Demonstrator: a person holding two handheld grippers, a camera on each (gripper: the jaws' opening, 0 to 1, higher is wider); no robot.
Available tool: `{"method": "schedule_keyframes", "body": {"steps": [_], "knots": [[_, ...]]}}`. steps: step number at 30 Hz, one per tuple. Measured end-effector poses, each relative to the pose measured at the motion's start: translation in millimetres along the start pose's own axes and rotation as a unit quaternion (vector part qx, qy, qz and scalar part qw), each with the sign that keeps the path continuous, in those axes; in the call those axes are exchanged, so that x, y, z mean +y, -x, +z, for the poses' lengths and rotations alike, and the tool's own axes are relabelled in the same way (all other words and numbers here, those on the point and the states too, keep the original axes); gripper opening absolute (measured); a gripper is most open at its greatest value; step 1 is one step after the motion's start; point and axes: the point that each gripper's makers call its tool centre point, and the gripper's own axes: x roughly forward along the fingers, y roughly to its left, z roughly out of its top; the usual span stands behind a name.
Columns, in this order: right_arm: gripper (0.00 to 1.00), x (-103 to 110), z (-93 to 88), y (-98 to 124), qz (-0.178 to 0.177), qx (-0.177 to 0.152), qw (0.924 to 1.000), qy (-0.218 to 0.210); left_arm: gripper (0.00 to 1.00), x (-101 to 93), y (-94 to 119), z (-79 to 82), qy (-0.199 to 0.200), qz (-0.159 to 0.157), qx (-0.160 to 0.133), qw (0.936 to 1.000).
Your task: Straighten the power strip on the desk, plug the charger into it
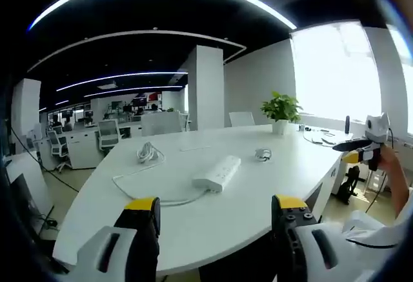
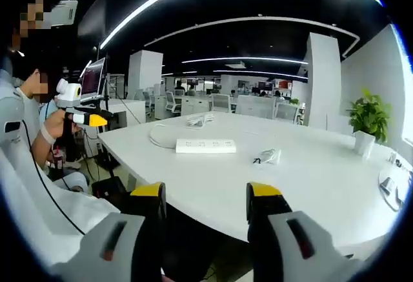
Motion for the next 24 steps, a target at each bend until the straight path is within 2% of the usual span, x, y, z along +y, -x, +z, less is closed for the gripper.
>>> {"method": "schedule_keyframes", "body": {"steps": [3,24], "knots": [[0.50,2.9,-3.9,-0.5,0.005,0.010,0.9999,0.007,0.71,-0.5,0.1,0.4,-0.003,-0.002,0.001,1.0000],[0.50,8.4,-6.2,-0.9,0.015,0.020,0.9996,0.016,0.72,0.0,-1.2,-1.6,-0.012,0.006,0.009,0.9999]]}}
